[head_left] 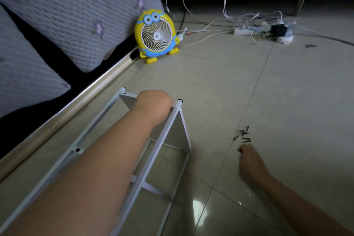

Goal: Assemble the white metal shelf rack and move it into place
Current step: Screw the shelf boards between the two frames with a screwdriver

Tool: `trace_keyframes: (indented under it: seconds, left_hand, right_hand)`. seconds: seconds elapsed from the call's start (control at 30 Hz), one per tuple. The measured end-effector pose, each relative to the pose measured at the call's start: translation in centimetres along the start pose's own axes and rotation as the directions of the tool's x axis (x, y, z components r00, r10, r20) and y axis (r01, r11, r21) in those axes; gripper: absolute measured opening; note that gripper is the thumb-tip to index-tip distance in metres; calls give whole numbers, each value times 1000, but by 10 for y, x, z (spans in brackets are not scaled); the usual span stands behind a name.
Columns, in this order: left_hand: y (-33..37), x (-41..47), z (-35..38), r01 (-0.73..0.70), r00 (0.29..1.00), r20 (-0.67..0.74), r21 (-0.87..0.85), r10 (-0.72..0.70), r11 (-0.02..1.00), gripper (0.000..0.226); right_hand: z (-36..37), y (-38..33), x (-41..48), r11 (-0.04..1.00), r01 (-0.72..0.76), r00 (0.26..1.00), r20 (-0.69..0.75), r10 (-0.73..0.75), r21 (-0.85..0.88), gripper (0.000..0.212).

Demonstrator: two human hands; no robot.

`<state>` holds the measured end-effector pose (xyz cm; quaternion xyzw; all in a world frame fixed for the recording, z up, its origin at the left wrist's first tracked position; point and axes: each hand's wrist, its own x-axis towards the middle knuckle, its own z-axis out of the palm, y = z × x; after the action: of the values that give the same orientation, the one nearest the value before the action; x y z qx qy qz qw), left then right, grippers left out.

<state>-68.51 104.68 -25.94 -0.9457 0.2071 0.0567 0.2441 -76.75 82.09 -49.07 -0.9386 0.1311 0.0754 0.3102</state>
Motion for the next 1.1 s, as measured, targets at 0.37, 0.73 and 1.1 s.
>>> trace_keyframes:
  seconds: [0.37, 0.73, 1.1]
  left_hand:
    - [-8, -3, -2, -12, 999, 30, -43, 13, 999, 26]
    - [-24, 0, 7, -123, 992, -48, -190, 116, 974, 26]
    - [-31, 10, 20, -227, 971, -129, -230, 202, 946, 24]
  right_hand:
    - [-78, -178, 5, 746, 143, 976, 32, -215, 650, 33]
    - [-62, -188, -15, 863, 427, 904, -141, -403, 272, 22]
    - [-61, -189, -9, 705, 172, 972, -1, -236, 688, 20]
